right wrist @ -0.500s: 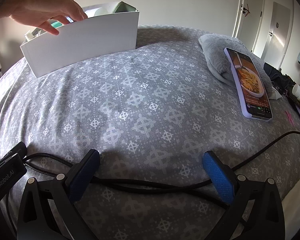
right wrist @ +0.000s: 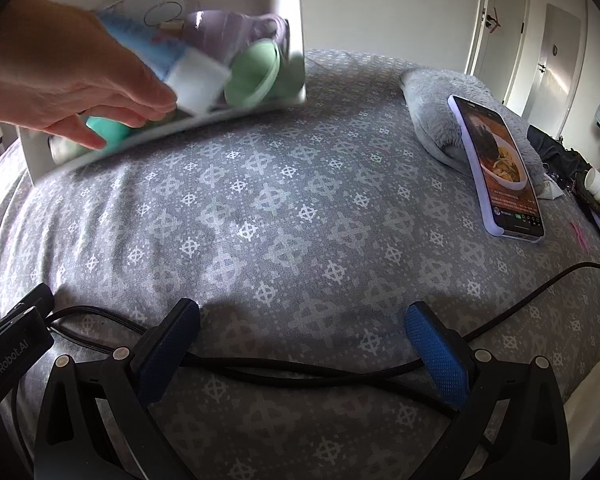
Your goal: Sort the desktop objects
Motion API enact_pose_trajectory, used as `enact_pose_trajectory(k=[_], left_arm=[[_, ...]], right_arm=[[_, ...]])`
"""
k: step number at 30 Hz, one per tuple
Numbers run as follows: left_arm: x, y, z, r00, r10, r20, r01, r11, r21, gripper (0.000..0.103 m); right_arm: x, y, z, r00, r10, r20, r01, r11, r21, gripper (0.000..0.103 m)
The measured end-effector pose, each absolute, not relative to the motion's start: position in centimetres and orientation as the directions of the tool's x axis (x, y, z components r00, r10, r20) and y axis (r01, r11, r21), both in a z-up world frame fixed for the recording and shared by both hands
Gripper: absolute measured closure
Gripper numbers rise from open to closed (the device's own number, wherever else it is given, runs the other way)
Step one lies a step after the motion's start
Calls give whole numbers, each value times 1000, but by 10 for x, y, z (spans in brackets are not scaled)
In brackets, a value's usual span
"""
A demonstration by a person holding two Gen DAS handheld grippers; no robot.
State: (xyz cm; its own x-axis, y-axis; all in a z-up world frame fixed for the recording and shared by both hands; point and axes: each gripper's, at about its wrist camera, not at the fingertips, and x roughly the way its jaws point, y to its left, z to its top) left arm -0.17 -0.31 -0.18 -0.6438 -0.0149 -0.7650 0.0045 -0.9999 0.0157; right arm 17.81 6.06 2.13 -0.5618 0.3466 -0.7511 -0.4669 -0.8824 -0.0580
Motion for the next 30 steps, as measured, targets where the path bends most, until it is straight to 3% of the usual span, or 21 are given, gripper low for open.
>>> enact_pose_trajectory(k=[30], left_arm=[[-3, -2, -2, -640, -23, -768, 6, -1000, 25, 0]], right_arm=[[174, 62, 22, -558, 347, -754, -467, -882, -61, 0]])
